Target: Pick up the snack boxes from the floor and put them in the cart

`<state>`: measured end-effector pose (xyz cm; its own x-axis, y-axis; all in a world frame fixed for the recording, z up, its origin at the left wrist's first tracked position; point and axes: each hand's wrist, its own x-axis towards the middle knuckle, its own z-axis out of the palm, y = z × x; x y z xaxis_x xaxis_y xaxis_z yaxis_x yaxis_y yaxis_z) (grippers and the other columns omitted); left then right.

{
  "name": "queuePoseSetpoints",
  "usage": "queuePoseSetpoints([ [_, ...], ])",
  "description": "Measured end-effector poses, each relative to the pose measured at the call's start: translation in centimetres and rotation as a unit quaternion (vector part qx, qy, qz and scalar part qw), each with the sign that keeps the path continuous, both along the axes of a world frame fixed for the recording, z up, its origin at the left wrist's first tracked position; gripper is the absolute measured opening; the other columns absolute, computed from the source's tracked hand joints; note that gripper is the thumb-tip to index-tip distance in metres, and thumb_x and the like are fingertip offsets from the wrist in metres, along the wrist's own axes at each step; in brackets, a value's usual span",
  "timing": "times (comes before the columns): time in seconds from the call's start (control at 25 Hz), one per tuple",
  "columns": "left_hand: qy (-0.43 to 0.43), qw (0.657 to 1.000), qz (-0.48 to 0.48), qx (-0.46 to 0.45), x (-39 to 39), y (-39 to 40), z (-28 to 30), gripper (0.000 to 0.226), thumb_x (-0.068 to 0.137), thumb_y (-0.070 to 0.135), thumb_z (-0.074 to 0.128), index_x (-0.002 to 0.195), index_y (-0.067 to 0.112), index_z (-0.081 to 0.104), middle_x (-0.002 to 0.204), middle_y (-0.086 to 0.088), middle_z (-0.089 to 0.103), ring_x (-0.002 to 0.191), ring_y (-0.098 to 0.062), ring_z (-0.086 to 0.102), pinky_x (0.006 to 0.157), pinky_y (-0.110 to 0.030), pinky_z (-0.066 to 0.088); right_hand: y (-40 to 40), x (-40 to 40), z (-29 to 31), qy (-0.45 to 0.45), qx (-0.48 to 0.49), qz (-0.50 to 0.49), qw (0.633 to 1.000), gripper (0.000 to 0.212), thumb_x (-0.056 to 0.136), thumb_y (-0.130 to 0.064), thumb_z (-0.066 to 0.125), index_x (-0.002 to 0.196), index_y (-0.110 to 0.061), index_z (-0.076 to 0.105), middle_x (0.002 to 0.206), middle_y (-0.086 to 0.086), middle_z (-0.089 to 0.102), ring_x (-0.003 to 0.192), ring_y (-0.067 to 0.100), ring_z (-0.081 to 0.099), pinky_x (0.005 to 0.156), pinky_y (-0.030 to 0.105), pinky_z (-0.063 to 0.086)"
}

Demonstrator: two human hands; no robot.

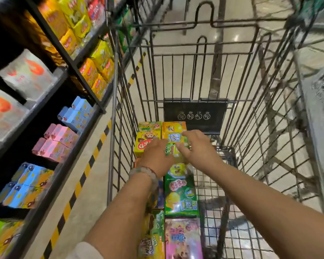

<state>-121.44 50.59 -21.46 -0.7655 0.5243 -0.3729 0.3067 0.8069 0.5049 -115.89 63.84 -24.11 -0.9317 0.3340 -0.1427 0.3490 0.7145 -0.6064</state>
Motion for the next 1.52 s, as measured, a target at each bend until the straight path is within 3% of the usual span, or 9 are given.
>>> queuePoseSetpoints([
  [0.2, -0.038, 0.986, -0.088, 0.136, -1.5, -2.1, 12.9, 0.045, 0.094, 0.018, 0.051, 0.138, 0.016, 0.040, 0.141, -0.002, 0.042, 0.132, -0.017, 0.038, 0.106, -0.025, 0.033, 1.3, 0.3, 14.2, -0.011, 0.015, 0.053, 0.998, 0.047, 0.095, -0.039, 0.051, 0.136, -0.016, 0.046, 0.135, 0.010, 0.049, 0.125, 0.026, 0.046, 0.100, 0.030, 0.036],
  [0.4, 0.038, 0.971, -0.123, 0.201, -2.3, -7.3, 27.9, 0.035, 0.095, 0.027, 0.052, 0.129, 0.027, 0.045, 0.129, 0.007, 0.050, 0.116, -0.005, 0.047, 0.090, -0.005, 0.036, -0.1, 2.6, 30.2, 0.089, 0.055, 0.057, 0.993, 0.040, 0.097, -0.034, 0.048, 0.134, -0.019, 0.048, 0.132, 0.003, 0.054, 0.118, 0.018, 0.051, 0.096, 0.027, 0.039],
  [0.44, 0.063, 0.969, -0.128, 0.204, -2.1, -8.7, 30.7, 0.034, 0.093, 0.032, 0.053, 0.126, 0.030, 0.046, 0.127, 0.008, 0.050, 0.117, -0.005, 0.048, 0.093, -0.007, 0.038, -0.8, 3.2, 33.0, 0.115, 0.042, 0.053, 0.991, 0.039, 0.097, -0.034, 0.048, 0.133, -0.020, 0.048, 0.130, 0.003, 0.055, 0.113, 0.017, 0.053, 0.094, 0.030, 0.043],
  [0.56, 0.135, 0.955, -0.118, 0.238, -0.8, -13.0, 37.3, 0.020, 0.090, 0.038, 0.056, 0.108, 0.041, 0.048, 0.119, 0.010, 0.055, 0.117, -0.011, 0.052, 0.105, -0.033, 0.040, -3.4, 4.7, 38.9, 0.172, 0.046, 0.050, 0.983, 0.039, 0.096, -0.036, 0.050, 0.132, -0.021, 0.050, 0.129, 0.003, 0.055, 0.109, 0.015, 0.055, 0.093, 0.035, 0.049],
  [0.68, 0.198, 0.941, -0.111, 0.253, 2.0, -17.3, 42.2, 0.022, 0.087, 0.042, 0.056, 0.108, 0.040, 0.049, 0.118, 0.009, 0.055, 0.114, -0.010, 0.052, 0.102, -0.033, 0.042, -7.0, 6.3, 43.1, 0.212, 0.095, 0.062, 0.971, 0.040, 0.096, -0.035, 0.050, 0.133, -0.021, 0.050, 0.129, 0.001, 0.056, 0.109, 0.012, 0.051, 0.089, 0.027, 0.042],
  [0.84, 0.243, 0.937, -0.121, 0.221, 6.1, -22.1, 46.7, 0.032, 0.093, 0.033, 0.051, 0.125, 0.032, 0.047, 0.119, 0.014, 0.051, 0.112, -0.002, 0.050, 0.091, -0.017, 0.040, -11.6, 9.1, 46.6, 0.244, 0.102, 0.109, 0.958, 0.042, 0.096, -0.036, 0.050, 0.134, -0.021, 0.049, 0.129, 0.002, 0.055, 0.114, 0.017, 0.052, 0.089, 0.029, 0.043],
  [1.04, 0.255, 0.938, -0.064, 0.226, 12.2, -27.9, 49.4, 0.039, 0.085, 0.041, 0.053, 0.122, 0.034, 0.046, 0.124, 0.011, 0.051, 0.118, -0.008, 0.049, 0.103, -0.032, 0.040, -16.3, 11.3, 49.4, 0.261, 0.098, 0.172, 0.945, 0.043, 0.095, -0.038, 0.050, 0.135, -0.022, 0.048, 0.130, 0.002, 0.056, 0.119, 0.017, 0.052, 0.097, 0.034, 0.045],
  [1.2, 0.272, 0.936, 0.019, 0.223, 17.7, -32.6, 50.4, 0.041, 0.084, 0.040, 0.054, 0.123, 0.033, 0.045, 0.122, 0.014, 0.051, 0.117, -0.006, 0.049, 0.098, -0.025, 0.039, -19.7, 12.4, 51.0, 0.272, 0.080, 0.259, 0.923, 0.044, 0.094, -0.039, 0.051, 0.135, -0.022, 0.047, 0.129, 0.003, 0.057, 0.112, 0.012, 0.053, 0.095, 0.034, 0.047],
  [1.52, 0.306, 0.905, 0.233, 0.181, 32.0, -39.3, 48.2, 0.037, 0.089, 0.033, 0.056, 0.125, 0.032, 0.049, 0.126, 0.010, 0.053, 0.117, -0.007, 0.051, 0.100, -0.030, 0.042, -27.2, 17.4, 50.3, 0.253, 0.044, 0.431, 0.865, 0.042, 0.096, -0.039, 0.048, 0.136, -0.027, 0.044, 0.118, -0.008, 0.052, 0.106, 0.007, 0.049, 0.085, 0.028, 0.046],
])
